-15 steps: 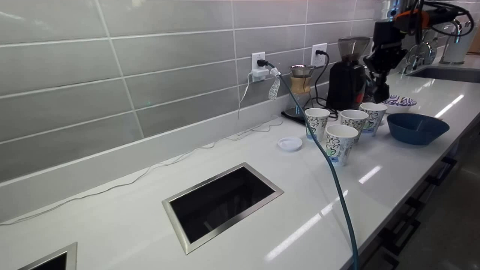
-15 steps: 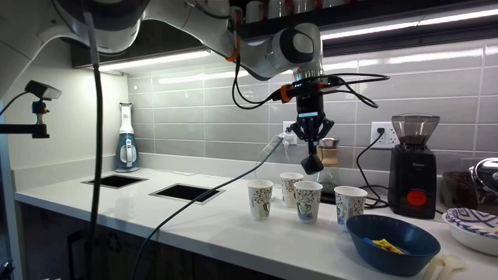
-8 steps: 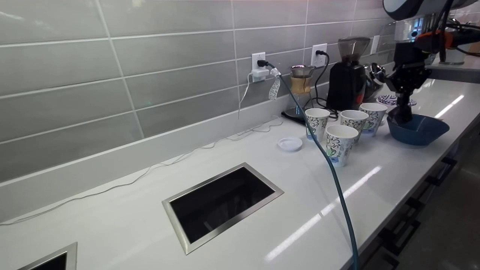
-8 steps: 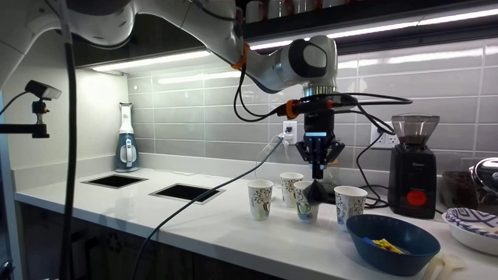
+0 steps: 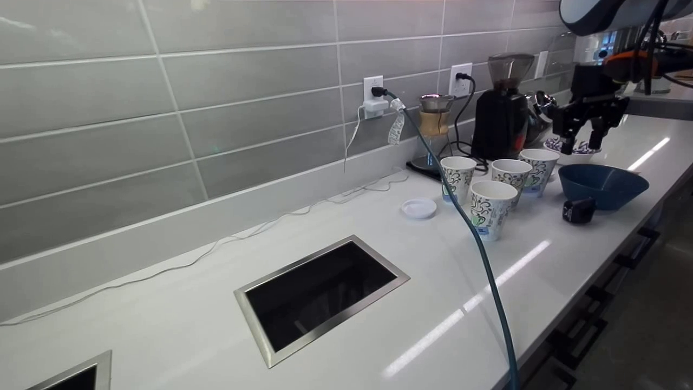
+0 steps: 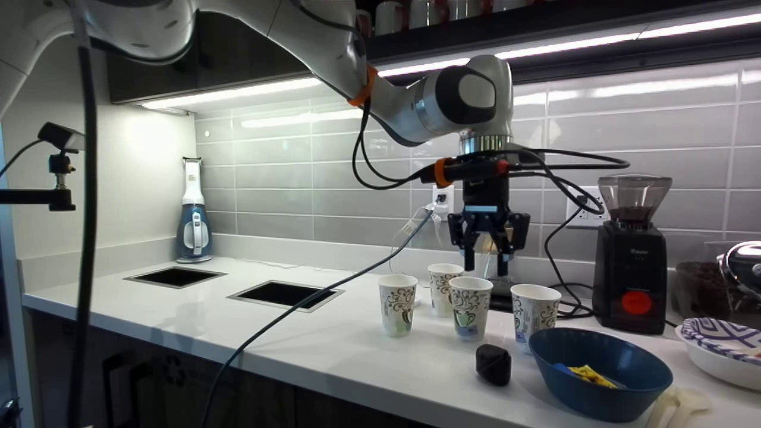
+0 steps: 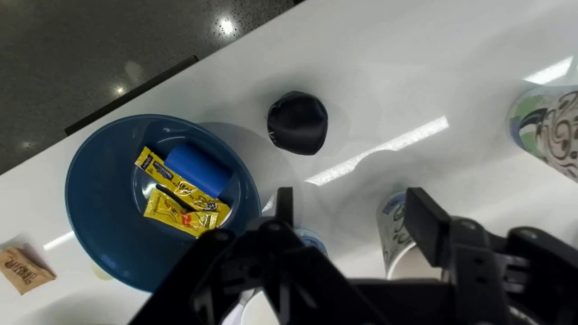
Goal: Move the black object from the cup to the countertop
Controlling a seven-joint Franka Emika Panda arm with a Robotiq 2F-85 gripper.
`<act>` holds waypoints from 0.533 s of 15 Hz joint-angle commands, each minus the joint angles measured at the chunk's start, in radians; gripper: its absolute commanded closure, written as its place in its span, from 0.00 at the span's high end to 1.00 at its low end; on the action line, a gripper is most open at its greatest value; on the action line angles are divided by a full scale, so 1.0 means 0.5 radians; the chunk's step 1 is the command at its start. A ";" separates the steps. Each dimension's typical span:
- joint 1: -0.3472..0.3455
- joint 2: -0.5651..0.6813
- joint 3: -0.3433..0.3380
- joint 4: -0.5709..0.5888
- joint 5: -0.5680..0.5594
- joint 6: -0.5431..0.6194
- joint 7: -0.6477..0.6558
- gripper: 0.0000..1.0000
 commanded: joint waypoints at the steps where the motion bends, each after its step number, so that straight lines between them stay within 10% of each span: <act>1: 0.031 -0.290 0.053 -0.237 0.078 0.010 -0.025 0.96; 8: 0.165 -0.642 0.092 -0.548 0.027 0.403 0.214 1.00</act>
